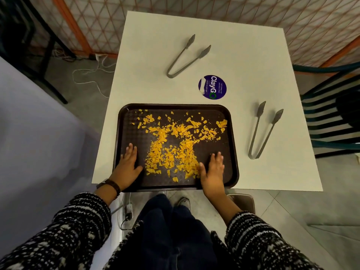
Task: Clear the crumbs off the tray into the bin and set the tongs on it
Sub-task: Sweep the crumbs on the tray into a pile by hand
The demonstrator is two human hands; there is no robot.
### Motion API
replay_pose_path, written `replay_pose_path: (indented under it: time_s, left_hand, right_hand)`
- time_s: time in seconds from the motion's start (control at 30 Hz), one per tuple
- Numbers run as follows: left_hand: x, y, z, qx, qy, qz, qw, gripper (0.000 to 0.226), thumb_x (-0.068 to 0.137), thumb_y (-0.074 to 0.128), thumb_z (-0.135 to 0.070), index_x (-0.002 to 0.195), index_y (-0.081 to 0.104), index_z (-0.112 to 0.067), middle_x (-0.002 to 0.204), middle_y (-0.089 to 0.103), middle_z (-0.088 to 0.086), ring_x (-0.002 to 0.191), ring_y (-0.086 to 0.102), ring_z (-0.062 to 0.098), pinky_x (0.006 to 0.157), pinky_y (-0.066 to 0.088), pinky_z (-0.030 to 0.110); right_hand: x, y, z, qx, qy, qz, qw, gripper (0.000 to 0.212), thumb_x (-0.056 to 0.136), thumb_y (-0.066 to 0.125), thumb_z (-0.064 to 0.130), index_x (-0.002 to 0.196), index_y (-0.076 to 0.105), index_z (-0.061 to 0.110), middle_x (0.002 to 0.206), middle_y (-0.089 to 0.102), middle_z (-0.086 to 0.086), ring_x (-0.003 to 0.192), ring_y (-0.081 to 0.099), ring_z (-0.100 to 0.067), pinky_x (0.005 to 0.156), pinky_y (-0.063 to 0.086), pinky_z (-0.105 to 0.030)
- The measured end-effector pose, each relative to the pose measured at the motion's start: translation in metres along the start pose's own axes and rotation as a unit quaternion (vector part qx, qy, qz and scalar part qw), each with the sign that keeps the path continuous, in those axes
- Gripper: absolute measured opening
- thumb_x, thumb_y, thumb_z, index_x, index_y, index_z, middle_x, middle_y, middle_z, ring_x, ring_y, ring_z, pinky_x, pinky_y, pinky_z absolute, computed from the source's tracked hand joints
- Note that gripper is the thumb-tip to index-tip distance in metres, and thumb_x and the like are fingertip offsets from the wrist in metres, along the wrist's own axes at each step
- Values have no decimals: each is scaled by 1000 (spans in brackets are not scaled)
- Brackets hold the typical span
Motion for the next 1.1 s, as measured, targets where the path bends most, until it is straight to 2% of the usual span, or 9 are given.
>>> replay_pose_path:
  time_s: [0.07, 0.17, 0.3, 0.43, 0.57, 0.67, 0.8, 0.97, 1.1]
  left_hand:
    - [0, 0, 0, 1, 1, -1, 1000, 75, 93, 46, -21, 148, -3, -9, 157, -13, 9, 145, -11, 21, 117, -5, 35]
    - [0, -1, 0, 1, -2, 5, 1000, 74, 93, 46, -21, 148, -4, -9, 157, -14, 9, 145, -11, 20, 117, -5, 35]
    - [1, -2, 0, -5, -4, 16, 1000, 73, 94, 44, -22, 148, -4, -9, 157, -14, 8, 145, -11, 20, 118, -4, 36]
    - [0, -1, 2, -6, 3, 14, 1000, 72, 95, 44, -23, 147, -4, -10, 157, -14, 8, 145, -11, 18, 118, -5, 35]
    - [0, -1, 1, 5, 1, 3, 1000, 72, 95, 44, -24, 148, -4, -10, 157, -13, 7, 145, -11, 19, 118, -5, 36]
    - [-1, -2, 0, 16, -3, 0, 1000, 72, 95, 43, -25, 148, -4, -10, 157, -13, 7, 145, -11, 20, 117, -7, 36]
    - [-1, -2, 0, 11, -5, 5, 1000, 71, 96, 42, -25, 148, -4, -10, 157, -14, 6, 145, -11, 19, 116, -8, 35]
    - [1, -1, 2, 22, 1, 8, 1000, 73, 95, 43, -26, 147, -5, -10, 157, -14, 8, 146, -10, 20, 118, -7, 37]
    - [0, 0, 0, 26, 1, 1, 1000, 73, 95, 43, -26, 147, -5, -9, 157, -14, 8, 145, -11, 20, 117, -7, 37]
  right_hand:
    - [-3, 0, -10, 7, 77, -10, 997, 69, 98, 34, 39, 147, 6, 2, 158, -9, -16, 146, -12, -27, 116, -8, -36]
    - [-3, 13, 2, -8, 78, 0, 997, 71, 98, 32, 42, 147, 2, 1, 157, -13, -17, 145, -15, -28, 116, -9, -40]
    - [0, 37, 36, -25, -12, 43, 999, 73, 97, 26, 47, 147, -9, 7, 153, -24, -10, 141, -25, -23, 112, -18, -35]
    - [-8, 41, 59, 70, -117, 73, 988, 72, 97, 32, 44, 148, -7, 13, 154, -19, 1, 140, -23, -14, 112, -17, -29]
    - [2, 7, 21, 39, -7, -51, 998, 71, 97, 33, 42, 148, -2, 8, 157, -13, -6, 143, -18, -17, 115, -13, -33]
    - [12, -12, -13, 26, 92, -62, 993, 71, 97, 34, 40, 147, 1, 3, 158, -6, -15, 146, -9, -25, 116, -8, -38]
    - [20, -1, -4, -30, 47, -16, 998, 72, 97, 32, 42, 147, -2, 3, 158, -9, -15, 146, -12, -25, 116, -10, -38]
    - [8, 32, 46, 8, -110, 91, 990, 71, 97, 31, 44, 148, -7, 13, 154, -17, 0, 140, -21, -15, 114, -15, -32]
    - [1, 28, 51, 85, -66, 57, 993, 69, 98, 33, 41, 148, -4, 12, 158, -11, -3, 143, -17, -14, 114, -14, -31]
Point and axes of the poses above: each hand's wrist, its own x-axis towards the middle knuckle, its own y-axis out of the palm, z = x × y, the point moved 5 cm from there along x, towards the middle knuckle
